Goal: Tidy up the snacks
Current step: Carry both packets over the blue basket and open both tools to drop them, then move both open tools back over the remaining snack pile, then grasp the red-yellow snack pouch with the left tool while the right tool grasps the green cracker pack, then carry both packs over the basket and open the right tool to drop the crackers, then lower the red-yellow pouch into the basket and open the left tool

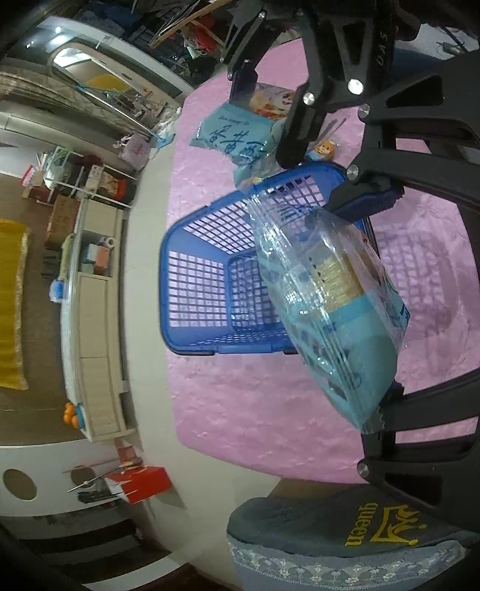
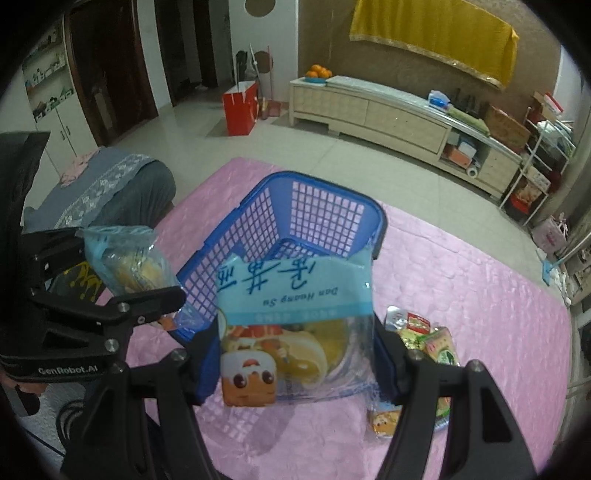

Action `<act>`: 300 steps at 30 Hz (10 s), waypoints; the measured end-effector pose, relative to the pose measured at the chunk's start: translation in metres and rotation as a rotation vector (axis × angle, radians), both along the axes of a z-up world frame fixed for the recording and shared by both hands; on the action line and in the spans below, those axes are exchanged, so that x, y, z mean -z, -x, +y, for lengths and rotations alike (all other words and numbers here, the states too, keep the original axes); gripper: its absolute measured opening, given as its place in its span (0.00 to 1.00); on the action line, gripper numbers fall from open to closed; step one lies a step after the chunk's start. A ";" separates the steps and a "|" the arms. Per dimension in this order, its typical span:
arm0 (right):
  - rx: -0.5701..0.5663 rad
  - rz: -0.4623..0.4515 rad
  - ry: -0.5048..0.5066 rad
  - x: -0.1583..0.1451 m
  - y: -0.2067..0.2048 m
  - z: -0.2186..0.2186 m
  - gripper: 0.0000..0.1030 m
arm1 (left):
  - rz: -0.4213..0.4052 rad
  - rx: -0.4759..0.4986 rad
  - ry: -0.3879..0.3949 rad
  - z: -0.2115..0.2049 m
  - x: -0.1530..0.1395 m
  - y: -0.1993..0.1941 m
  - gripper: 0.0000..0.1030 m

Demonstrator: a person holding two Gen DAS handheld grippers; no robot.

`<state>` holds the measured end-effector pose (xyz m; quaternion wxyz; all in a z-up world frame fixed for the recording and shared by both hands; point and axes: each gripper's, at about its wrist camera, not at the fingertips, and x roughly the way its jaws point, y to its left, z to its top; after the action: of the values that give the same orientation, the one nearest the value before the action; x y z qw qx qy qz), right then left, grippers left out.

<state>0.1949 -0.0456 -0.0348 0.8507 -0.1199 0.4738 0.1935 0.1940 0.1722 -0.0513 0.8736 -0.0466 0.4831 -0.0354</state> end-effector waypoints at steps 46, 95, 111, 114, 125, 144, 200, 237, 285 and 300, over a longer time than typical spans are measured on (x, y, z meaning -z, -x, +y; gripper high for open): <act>0.160 -0.007 0.052 0.017 0.000 -0.080 0.89 | 0.058 0.086 -0.003 -0.058 0.032 -0.044 0.71; 0.310 0.080 -0.028 0.045 0.072 -0.241 0.89 | 0.104 0.136 -0.017 -0.223 0.053 0.010 0.78; 0.295 0.139 0.040 0.084 0.006 -0.260 0.89 | 0.195 0.092 -0.081 -0.241 0.094 -0.065 0.78; 0.292 0.147 0.063 0.092 -0.009 -0.257 0.89 | 0.215 0.089 -0.101 -0.245 0.103 -0.083 0.78; 0.292 0.202 0.085 0.124 -0.057 -0.259 0.89 | 0.308 0.051 -0.130 -0.237 0.145 -0.139 0.78; 0.272 0.268 -0.005 0.135 -0.062 -0.273 0.89 | 0.281 0.010 -0.095 -0.227 0.157 -0.152 0.36; 0.142 0.075 -0.112 -0.020 0.030 -0.172 0.58 | -0.075 0.009 -0.056 -0.167 -0.026 0.016 0.30; 0.056 0.165 -0.088 0.033 -0.088 0.010 0.58 | -0.032 -0.141 -0.030 0.024 -0.005 -0.027 0.30; 0.131 0.113 -0.015 0.034 -0.078 -0.058 0.95 | 0.038 -0.059 -0.001 -0.032 0.018 -0.066 0.31; 0.187 0.119 -0.018 0.049 -0.095 -0.094 0.95 | 0.085 -0.019 0.005 -0.052 0.044 -0.113 0.62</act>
<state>0.2897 -0.1395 -0.0833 0.8365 -0.0557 0.5308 0.1243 0.3065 0.1197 -0.0950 0.8524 -0.0551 0.5194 -0.0263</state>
